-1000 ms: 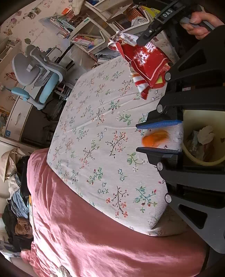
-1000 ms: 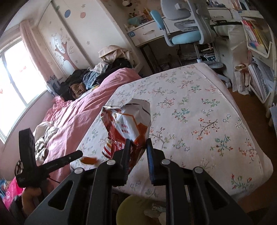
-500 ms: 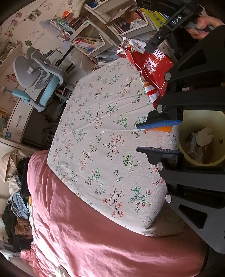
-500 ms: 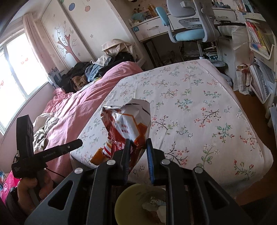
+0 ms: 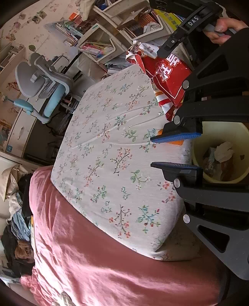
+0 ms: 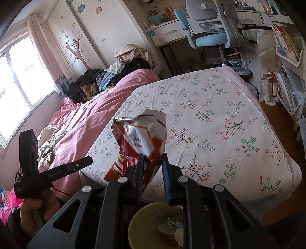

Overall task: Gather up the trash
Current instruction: 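Carry the orange piece and red wrapper toward the yellow bin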

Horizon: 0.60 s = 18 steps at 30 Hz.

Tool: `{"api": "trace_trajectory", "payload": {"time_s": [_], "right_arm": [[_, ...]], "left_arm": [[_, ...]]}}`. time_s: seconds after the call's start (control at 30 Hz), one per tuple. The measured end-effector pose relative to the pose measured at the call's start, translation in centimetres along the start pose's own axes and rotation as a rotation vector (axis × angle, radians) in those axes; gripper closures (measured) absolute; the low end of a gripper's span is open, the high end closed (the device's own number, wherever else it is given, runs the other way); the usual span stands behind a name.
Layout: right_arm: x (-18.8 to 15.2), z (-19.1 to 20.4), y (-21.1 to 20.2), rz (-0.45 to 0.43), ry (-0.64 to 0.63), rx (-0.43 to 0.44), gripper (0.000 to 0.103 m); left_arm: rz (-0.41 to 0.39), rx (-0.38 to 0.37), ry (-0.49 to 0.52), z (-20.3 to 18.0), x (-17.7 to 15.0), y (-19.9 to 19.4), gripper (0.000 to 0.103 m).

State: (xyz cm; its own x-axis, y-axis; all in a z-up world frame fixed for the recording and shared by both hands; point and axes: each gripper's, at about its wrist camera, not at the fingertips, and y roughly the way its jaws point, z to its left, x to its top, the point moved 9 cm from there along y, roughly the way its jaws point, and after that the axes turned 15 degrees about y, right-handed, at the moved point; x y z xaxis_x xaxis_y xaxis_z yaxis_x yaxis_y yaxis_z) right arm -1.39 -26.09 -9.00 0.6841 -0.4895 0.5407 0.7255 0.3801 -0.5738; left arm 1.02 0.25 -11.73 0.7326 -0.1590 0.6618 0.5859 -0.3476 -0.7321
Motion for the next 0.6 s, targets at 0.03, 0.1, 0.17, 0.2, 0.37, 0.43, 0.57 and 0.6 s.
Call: {"api": "trace_trajectory", "payload": {"time_s": [0.03, 0.1, 0.17, 0.2, 0.37, 0.43, 0.57, 0.6], "right_arm": [[0.0, 0.0, -0.1, 0.000, -0.003, 0.002, 0.084], [-0.2, 0.1, -0.2, 0.004, -0.006, 0.007, 0.084], [-0.4, 0.1, -0.2, 0.010, -0.007, 0.009, 0.084], [-0.5, 0.1, -0.2, 0.013, -0.007, 0.011, 0.084], [-0.8, 0.3, -0.5, 0.015, -0.011, 0.019, 0.084], [-0.9, 0.4, -0.6, 0.014, -0.010, 0.020, 0.084], [-1.0, 0.4, -0.7, 0.017, -0.013, 0.019, 0.084], [-1.1, 0.4, -0.7, 0.018, -0.014, 0.019, 0.084]], "left_arm": [[0.003, 0.001, 0.002, 0.0, -0.2, 0.0, 0.083], [0.009, 0.004, 0.007, 0.0, -0.7, -0.1, 0.083], [0.015, 0.005, 0.009, -0.2, -1.2, -0.1, 0.083], [0.017, 0.005, 0.011, -0.2, -1.3, -0.2, 0.083], [0.023, 0.007, 0.018, -0.4, -2.1, -0.4, 0.083], [0.024, 0.006, 0.020, -0.4, -2.3, -0.5, 0.083], [0.023, 0.004, 0.022, -0.5, -2.6, -0.8, 0.083], [0.022, 0.003, 0.022, -0.5, -2.6, -0.8, 0.083]]}}
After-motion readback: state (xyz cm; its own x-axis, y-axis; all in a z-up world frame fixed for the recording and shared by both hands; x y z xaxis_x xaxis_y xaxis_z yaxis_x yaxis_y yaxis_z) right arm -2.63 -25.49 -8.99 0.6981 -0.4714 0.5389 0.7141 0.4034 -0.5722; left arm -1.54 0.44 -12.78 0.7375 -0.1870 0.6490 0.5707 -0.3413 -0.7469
